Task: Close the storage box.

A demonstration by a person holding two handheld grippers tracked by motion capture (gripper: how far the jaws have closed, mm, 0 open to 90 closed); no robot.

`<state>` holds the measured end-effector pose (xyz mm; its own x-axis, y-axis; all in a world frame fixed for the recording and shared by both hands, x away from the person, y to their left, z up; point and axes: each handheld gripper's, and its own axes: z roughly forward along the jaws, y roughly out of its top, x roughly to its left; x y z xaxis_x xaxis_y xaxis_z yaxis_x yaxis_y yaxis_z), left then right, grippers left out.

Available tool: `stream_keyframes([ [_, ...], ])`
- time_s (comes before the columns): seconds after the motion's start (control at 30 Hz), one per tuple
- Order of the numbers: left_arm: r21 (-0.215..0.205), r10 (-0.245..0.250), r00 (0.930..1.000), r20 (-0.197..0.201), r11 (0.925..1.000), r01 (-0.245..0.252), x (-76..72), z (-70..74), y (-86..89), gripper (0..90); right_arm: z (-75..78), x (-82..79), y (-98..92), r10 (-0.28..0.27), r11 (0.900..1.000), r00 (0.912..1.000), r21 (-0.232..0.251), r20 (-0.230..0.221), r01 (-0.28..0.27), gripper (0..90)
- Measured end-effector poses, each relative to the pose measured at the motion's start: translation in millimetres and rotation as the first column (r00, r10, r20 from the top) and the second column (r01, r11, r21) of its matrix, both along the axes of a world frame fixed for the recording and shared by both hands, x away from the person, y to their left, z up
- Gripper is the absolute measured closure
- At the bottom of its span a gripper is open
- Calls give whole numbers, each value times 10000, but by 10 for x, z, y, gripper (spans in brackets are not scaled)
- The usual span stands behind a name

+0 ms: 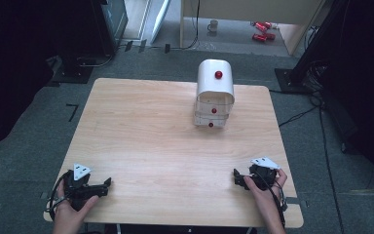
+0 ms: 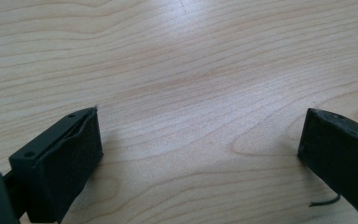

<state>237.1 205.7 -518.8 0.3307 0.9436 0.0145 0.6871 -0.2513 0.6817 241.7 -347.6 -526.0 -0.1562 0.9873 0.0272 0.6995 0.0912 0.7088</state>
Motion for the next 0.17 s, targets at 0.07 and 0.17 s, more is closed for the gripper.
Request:
stream_keyframes([
  [0.07, -4, 1, 10000, 2, 10000, -1, 0, 0, 0, 0, 0, 0, 0, 7, 10000, 10000, 7, -1, -7, 0],
  [0.17, -5, 8, 10000, 3, 10000, -8, 1, 0, -1, 0, 0, 0, 0, 6, 10000, 10000, 7, -2, -6, 0],
])
